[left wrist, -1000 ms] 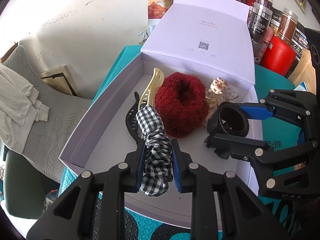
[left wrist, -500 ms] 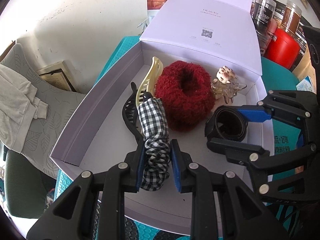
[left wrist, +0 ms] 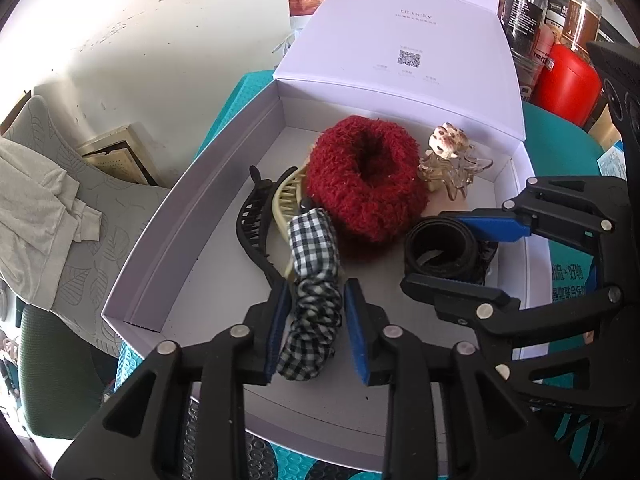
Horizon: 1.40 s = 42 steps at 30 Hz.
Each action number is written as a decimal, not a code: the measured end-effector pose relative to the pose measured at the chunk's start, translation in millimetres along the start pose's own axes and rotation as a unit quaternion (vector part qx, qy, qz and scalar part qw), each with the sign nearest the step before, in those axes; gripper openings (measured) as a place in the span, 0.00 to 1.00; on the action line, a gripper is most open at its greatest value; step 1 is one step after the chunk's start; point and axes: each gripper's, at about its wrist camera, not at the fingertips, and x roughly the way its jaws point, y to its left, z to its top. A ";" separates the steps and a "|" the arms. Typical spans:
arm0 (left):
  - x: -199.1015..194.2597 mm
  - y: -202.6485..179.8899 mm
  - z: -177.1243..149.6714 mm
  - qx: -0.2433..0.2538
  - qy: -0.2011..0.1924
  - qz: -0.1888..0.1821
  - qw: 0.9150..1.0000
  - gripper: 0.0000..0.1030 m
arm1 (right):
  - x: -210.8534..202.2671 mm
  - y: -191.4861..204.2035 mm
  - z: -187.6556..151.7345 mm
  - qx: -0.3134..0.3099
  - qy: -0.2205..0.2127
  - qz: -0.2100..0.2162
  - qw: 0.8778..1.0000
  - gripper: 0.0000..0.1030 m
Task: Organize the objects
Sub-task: 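Set both items into the box and open both tools, then raise both tools up and away from the box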
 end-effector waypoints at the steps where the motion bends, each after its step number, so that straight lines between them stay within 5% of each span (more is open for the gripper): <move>1: 0.4 -0.9 0.4 0.001 0.003 0.006 1.000 0.30 | -0.1 -0.2 -0.3 0.000 0.001 -0.001 1.000 0.40; 15: -0.7 6.3 1.8 -0.017 0.013 0.012 1.000 0.38 | -12.6 -1.4 -0.5 0.002 0.006 -0.015 1.000 0.47; 20: -9.2 10.6 4.2 -0.022 0.001 0.017 1.000 0.56 | -15.5 -2.7 1.9 0.003 0.006 -0.026 1.000 0.55; 42: -107.0 11.4 -5.8 -0.050 -0.050 0.050 0.996 0.62 | -91.8 9.2 8.3 -0.006 -0.046 -0.061 0.997 0.55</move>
